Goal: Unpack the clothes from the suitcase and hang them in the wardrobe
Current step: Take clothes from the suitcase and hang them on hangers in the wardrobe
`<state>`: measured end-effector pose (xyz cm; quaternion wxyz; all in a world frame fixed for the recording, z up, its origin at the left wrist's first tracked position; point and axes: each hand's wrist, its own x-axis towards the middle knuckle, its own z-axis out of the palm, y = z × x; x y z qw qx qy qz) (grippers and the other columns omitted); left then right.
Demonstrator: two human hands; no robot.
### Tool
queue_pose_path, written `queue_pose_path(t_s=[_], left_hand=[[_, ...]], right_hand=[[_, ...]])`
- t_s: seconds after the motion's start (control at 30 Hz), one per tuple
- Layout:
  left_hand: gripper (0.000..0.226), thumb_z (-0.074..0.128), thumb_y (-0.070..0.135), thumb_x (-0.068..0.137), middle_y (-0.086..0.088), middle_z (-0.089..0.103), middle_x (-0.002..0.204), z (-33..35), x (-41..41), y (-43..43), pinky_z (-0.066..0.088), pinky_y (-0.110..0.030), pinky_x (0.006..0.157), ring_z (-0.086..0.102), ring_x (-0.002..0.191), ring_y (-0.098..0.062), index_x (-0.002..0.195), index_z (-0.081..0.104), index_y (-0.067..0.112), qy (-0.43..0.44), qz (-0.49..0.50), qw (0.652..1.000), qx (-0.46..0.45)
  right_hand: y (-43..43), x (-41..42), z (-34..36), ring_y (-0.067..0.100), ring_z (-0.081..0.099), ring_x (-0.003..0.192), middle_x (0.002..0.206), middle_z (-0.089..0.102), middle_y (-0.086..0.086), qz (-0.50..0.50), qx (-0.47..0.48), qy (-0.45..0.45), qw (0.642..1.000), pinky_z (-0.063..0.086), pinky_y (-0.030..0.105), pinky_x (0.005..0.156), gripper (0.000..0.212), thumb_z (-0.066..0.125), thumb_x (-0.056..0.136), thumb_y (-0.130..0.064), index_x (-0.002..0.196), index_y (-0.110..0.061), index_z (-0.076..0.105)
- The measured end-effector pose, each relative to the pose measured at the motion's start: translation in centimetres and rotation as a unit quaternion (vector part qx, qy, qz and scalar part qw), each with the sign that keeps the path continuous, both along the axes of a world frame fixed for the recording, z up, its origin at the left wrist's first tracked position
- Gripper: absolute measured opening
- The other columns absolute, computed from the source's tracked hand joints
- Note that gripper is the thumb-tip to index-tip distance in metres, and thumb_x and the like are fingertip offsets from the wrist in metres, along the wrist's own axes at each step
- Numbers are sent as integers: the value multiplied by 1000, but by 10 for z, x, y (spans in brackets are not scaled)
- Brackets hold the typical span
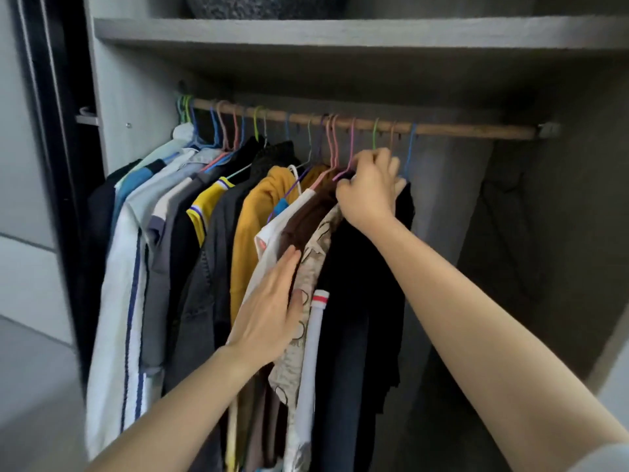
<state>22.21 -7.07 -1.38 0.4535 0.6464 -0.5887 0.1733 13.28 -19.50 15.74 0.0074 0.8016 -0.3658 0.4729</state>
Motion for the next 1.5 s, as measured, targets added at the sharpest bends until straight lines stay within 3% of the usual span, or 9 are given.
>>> queue_pose_path(t_s=[0.1, 0.2, 0.33, 0.57, 0.7, 0.9, 1.07, 1.37, 1.5], left_hand=[[59, 43, 19, 99, 13, 18, 158, -39, 18, 55, 15, -10, 107, 21, 142, -2, 153, 18, 22, 69, 89, 992, 55], [58, 46, 15, 97, 6, 22, 158, -104, 47, 130, 29, -26, 110, 31, 141, -14, 151, 25, 18, 138, 200, 961, 133], [58, 47, 9, 92, -11, 30, 152, -179, 69, 237, 37, -41, 103, 41, 132, -33, 147, 29, 7, 256, 349, 865, 254], [53, 42, 18, 95, -6, 26, 155, -301, 44, 391, 39, -44, 106, 32, 138, -28, 147, 30, 12, 399, 480, 709, 329], [56, 40, 23, 98, -4, 17, 160, -377, 27, 431, 35, -38, 110, 22, 145, -23, 151, 25, 14, 447, 509, 645, 354], [54, 39, 27, 101, -2, 14, 161, -524, 55, 452, 32, -29, 111, 20, 146, -19, 151, 25, 16, 452, 516, 625, 372], [52, 37, 28, 102, 3, 14, 160, -701, 76, 462, 20, -22, 115, 14, 147, -12, 151, 25, 19, 469, 515, 622, 356], [51, 43, 30, 100, -1, 22, 159, -941, 140, 494, 30, -32, 115, 20, 146, -17, 148, 33, 17, 465, 573, 614, 280], [68, 49, 37, 96, -2, 12, 161, -996, 165, 517, 30, -35, 114, 11, 148, -18, 154, 15, 21, 482, 597, 589, 254]], right_hand=[[52, 34, -34, 30, 35, 123, 126, 44, 7, 73, -49, 78, 993, 30, 47, 99, 28, 53, 87, -24, 113, -13, 57], [109, 73, -102, 32, 34, 124, 126, 43, 8, 156, -31, 179, 971, 31, 47, 99, 31, 51, 87, -23, 115, -12, 56], [173, 106, -223, 30, 29, 125, 133, 37, 7, 247, 55, 338, 906, 29, 45, 102, 36, 47, 93, -26, 126, -12, 50], [290, 132, -424, 30, 32, 131, 138, 37, 7, 349, 127, 541, 754, 32, 43, 104, 47, 50, 92, -36, 132, -14, 46], [321, 151, -512, 30, 39, 126, 133, 45, 7, 369, 142, 593, 701, 36, 41, 101, 44, 47, 94, -43, 127, -15, 49], [355, 187, -685, 22, 41, 124, 129, 47, -2, 427, 173, 620, 635, 36, 34, 97, 36, 43, 98, -41, 126, -19, 46], [374, 211, -869, 18, 37, 127, 136, 42, -3, 459, 170, 646, 585, 32, 30, 105, 43, 44, 98, -42, 135, -20, 40], [413, 295, -1097, 15, 38, 130, 142, 40, -5, 518, 155, 558, 629, 34, 31, 108, 53, 47, 99, -40, 145, -18, 34], [456, 336, -1151, 15, 34, 135, 151, 31, -4, 563, 117, 505, 644, 32, 34, 112, 64, 52, 97, -38, 150, -17, 24]])
